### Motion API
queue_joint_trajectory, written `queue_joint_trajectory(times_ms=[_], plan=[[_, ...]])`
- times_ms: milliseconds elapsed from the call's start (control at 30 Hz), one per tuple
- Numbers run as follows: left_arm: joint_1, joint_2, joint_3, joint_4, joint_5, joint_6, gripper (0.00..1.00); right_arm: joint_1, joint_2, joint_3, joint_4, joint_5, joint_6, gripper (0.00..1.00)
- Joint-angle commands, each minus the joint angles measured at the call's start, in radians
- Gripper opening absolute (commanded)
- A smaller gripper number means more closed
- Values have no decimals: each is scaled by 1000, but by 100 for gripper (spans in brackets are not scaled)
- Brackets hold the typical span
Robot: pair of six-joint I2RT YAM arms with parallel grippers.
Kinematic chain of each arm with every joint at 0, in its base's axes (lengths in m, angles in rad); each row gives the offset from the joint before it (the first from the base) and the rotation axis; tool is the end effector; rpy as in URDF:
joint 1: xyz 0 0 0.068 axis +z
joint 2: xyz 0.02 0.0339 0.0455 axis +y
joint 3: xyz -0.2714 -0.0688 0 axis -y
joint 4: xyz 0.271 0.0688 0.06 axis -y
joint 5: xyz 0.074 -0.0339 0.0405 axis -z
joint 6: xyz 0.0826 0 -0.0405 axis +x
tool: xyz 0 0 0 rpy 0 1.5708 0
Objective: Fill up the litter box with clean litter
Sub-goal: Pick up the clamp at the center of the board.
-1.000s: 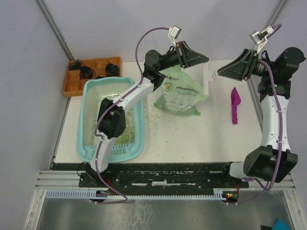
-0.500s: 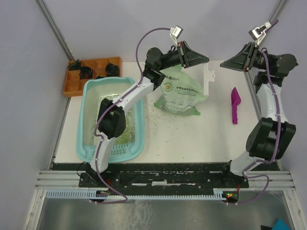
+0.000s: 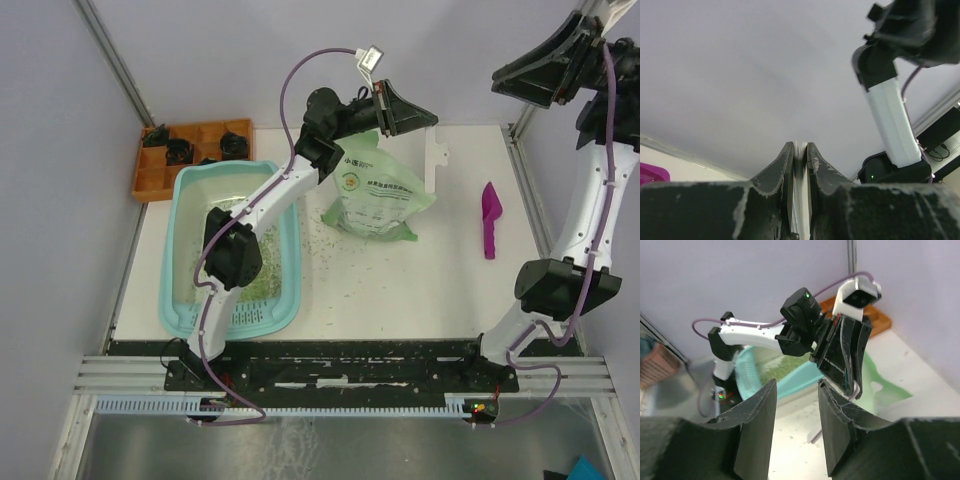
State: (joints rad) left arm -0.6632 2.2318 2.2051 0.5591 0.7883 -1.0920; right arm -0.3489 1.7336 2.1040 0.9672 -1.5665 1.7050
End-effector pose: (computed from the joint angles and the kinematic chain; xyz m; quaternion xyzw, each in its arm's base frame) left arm 0.4155 -0.3990 0.4476 0.2283 0.5186 -0.7384 0.3657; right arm 0.3215 -0.0291 0.6077 -0.2921 0.6423 0.5054 0.4966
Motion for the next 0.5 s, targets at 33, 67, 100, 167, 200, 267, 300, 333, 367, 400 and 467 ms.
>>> queue_joint_trajectory(times_ms=[33,67,100,167,200,267,300,333,367,400,467], plan=[[-2,-67,50,-57,-8,90,3,0,117,397,-428,13,-344,47],[-2,-73,51,-63,-11,95,3,-4,167,517,-515,14,-392,47],[-2,-79,52,-73,-15,101,3,-4,230,649,-554,14,-392,47],[-4,-93,55,-100,-25,126,3,-10,306,786,-693,24,-455,47],[-6,-100,59,-120,-29,145,3,-12,294,736,-678,32,-446,47],[-7,-113,69,-165,-37,182,3,-12,240,612,-640,52,-440,47],[-7,-119,71,-187,-42,197,3,-12,222,595,-644,62,-436,47],[-7,-125,70,-200,-48,209,3,-14,216,599,-663,76,-433,47],[-7,-128,70,-209,-53,219,3,-16,214,621,-708,94,-446,47],[-7,-131,71,-214,-57,225,3,-18,209,643,-766,124,-468,47],[-7,-133,79,-232,-62,239,3,-26,182,650,-823,178,-500,46]])
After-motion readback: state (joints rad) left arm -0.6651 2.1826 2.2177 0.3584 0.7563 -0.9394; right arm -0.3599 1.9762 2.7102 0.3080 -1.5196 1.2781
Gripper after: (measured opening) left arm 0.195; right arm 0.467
